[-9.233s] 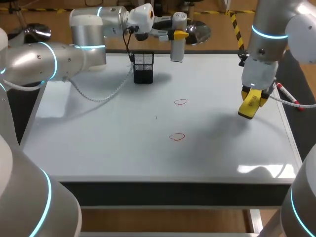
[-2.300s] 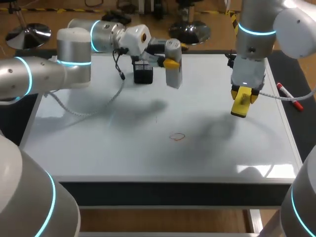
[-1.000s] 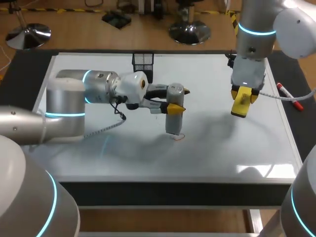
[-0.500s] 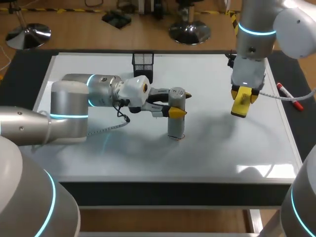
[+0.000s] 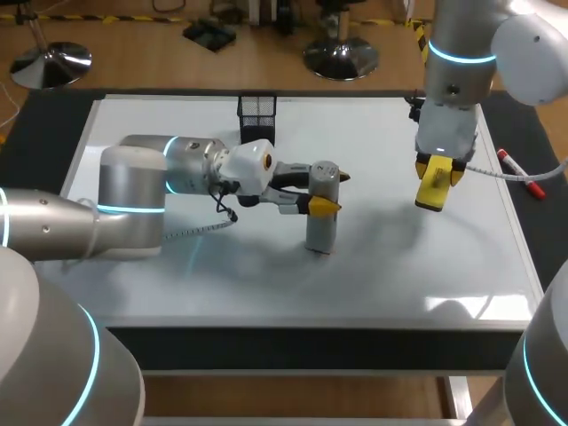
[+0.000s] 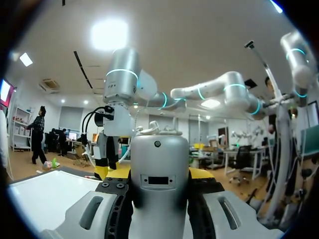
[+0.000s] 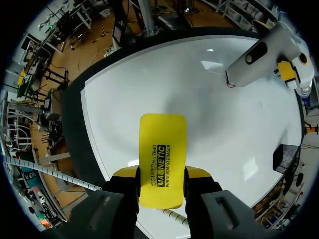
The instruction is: Pick up the inspection probe, press it on each red-marked spot on the whiteboard one by one, put down the probe, pick up the eraser, and wipe off all the red marks.
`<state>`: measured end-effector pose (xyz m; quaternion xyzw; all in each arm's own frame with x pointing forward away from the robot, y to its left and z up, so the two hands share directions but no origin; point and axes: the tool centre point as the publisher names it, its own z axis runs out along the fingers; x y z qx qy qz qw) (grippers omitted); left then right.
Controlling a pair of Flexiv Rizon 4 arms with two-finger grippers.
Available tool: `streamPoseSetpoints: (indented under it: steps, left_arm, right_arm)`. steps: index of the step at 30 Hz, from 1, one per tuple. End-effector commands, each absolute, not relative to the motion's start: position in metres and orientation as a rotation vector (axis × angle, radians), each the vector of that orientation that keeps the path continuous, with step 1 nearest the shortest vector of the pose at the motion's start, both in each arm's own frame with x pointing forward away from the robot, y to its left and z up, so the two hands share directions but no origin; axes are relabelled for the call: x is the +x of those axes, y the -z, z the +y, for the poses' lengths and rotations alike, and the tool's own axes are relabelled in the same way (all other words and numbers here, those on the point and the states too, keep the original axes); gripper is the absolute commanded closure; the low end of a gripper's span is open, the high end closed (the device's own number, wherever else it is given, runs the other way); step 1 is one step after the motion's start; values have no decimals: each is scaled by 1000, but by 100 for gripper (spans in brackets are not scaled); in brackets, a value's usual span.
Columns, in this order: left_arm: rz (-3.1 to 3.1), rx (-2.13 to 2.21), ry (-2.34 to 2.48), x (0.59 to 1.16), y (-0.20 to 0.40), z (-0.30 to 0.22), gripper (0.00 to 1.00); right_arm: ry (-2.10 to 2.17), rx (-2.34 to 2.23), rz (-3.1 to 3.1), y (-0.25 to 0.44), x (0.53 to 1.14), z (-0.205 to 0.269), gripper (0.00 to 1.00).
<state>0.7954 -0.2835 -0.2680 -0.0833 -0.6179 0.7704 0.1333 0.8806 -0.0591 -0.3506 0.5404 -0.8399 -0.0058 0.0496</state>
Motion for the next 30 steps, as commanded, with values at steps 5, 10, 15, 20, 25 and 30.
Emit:
streamPoseSetpoints:
  steps: [5,10,15,20,25,30]
  left_arm:
    - [-1792,-234,-2238,798,272,-285,100]
    - [-1798,-231,-2234,798,272,-285,100]
    - [-1807,-225,-2232,799,275,-283,100]
    - [-1798,-227,-2225,800,277,-283,100]
    - [-1798,-227,-2225,800,277,-283,100]
    - [-1798,-227,-2225,800,277,-283,100]
  right_arm:
    - [13,1648,-2557,350,881,-60,100]
    - [13,1648,-2557,350,881,-60,100]
    - [13,1648,-2557,350,881,-60,100]
    - [13,1648,-2557,350,881,-60,100]
    - [13,1648,-2557,350,881,-60,100]
    - [13,1648,-2557,350,881,-60,100]
